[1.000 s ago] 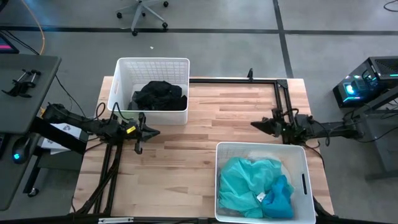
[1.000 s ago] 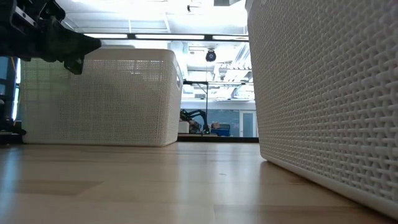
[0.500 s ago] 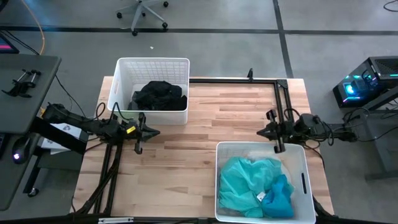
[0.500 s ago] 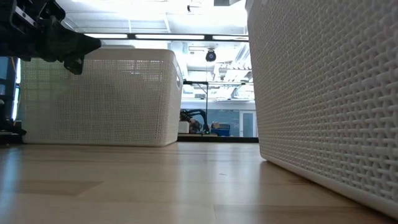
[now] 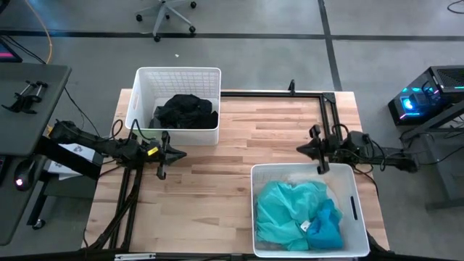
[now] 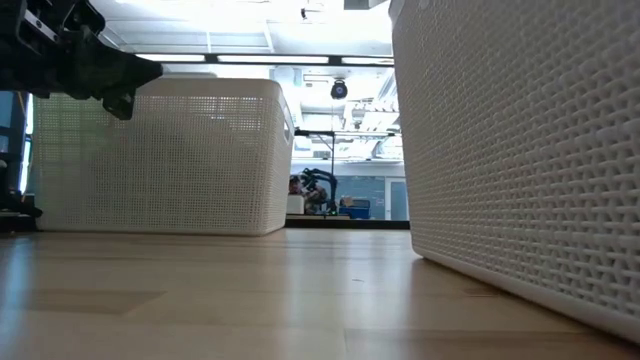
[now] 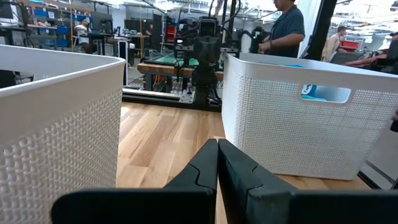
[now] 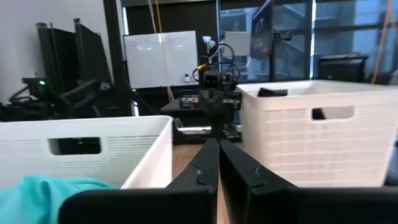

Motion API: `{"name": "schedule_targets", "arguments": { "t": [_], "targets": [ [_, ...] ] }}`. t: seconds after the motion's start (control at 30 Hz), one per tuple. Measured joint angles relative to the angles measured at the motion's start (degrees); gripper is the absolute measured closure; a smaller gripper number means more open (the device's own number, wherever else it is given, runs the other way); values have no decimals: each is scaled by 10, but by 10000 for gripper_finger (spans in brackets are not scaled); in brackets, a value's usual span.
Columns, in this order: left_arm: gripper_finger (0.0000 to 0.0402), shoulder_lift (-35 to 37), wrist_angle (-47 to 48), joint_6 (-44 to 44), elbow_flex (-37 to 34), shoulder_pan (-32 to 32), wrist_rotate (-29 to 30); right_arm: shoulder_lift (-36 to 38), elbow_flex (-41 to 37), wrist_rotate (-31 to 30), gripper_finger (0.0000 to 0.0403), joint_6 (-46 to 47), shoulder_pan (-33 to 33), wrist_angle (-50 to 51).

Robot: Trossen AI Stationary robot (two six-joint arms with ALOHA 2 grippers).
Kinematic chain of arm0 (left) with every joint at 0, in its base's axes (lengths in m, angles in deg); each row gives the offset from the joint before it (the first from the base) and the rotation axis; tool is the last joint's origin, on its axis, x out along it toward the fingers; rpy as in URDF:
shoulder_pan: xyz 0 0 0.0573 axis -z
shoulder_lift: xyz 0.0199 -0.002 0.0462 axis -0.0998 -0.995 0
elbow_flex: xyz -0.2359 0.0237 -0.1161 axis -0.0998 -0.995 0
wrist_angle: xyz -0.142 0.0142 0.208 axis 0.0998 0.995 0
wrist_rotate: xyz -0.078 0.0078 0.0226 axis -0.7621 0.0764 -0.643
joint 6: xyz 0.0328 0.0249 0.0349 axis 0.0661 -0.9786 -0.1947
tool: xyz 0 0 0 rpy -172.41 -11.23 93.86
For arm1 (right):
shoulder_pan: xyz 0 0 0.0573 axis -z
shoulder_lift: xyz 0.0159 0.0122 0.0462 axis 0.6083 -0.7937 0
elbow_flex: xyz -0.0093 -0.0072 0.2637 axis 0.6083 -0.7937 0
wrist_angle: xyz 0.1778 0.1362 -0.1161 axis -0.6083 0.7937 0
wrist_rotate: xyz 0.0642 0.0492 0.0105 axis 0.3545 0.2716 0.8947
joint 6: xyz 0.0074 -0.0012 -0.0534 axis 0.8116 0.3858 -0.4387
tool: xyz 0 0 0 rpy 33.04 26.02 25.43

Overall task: Sort clothes
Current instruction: Return to Home Position, then adjust the bottom white bin

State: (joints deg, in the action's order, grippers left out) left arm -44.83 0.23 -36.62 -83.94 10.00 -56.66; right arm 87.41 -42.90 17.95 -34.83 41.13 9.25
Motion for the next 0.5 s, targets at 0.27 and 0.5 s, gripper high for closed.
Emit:
{"name": "schedule_targets", "arguments": {
  "t": [0.27, 0.5],
  "targets": [
    [401, 0, 0, 0, 0, 0, 0, -3, 1, 0, 402, -8, 25, -5],
    [401, 0, 0, 0, 0, 0, 0, -2, 17, 18, 402, 29, 26, -50]
  ]
}}
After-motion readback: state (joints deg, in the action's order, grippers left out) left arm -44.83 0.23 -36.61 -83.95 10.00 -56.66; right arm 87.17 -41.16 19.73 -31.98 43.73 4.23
